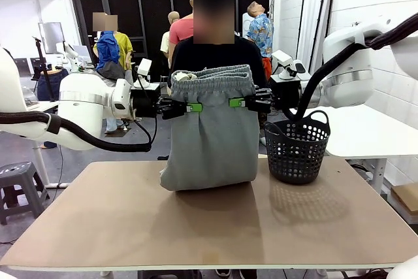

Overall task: Fold the training pants.
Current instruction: Release the ends of the Training pants and then grab the overlapped ends.

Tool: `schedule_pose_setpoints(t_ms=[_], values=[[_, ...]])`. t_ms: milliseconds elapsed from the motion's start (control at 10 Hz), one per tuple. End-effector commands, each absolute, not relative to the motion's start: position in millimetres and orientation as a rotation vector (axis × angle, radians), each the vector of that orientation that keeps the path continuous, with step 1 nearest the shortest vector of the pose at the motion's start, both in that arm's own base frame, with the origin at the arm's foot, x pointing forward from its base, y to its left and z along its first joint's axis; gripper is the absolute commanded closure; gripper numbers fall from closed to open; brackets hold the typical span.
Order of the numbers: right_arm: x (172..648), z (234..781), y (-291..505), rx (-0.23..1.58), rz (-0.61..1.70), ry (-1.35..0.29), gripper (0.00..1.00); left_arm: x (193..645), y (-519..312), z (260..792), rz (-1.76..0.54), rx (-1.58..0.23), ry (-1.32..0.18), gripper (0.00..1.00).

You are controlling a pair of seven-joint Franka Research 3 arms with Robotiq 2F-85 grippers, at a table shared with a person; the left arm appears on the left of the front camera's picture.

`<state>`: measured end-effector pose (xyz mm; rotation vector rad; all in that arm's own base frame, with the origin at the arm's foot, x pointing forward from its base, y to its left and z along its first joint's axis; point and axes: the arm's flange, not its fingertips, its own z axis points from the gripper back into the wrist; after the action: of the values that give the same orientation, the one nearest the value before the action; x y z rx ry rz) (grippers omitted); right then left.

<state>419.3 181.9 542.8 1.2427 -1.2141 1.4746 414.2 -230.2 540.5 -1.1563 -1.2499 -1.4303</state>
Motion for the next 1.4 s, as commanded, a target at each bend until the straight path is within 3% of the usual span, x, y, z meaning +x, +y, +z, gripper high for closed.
schedule_pose_setpoints(t_ms=[0, 1300], values=[[415.6, 542.0, 181.6, 1.249, 1.479, -1.219, 1.0, 413.0, -231.0, 543.2, -1.43, -1.158, -1.256, 1.0], [415.6, 542.0, 181.6, 1.249, 1.479, -1.219, 1.0, 413.0, -231.0, 543.2, -1.43, -1.158, -1.256, 1.0]])
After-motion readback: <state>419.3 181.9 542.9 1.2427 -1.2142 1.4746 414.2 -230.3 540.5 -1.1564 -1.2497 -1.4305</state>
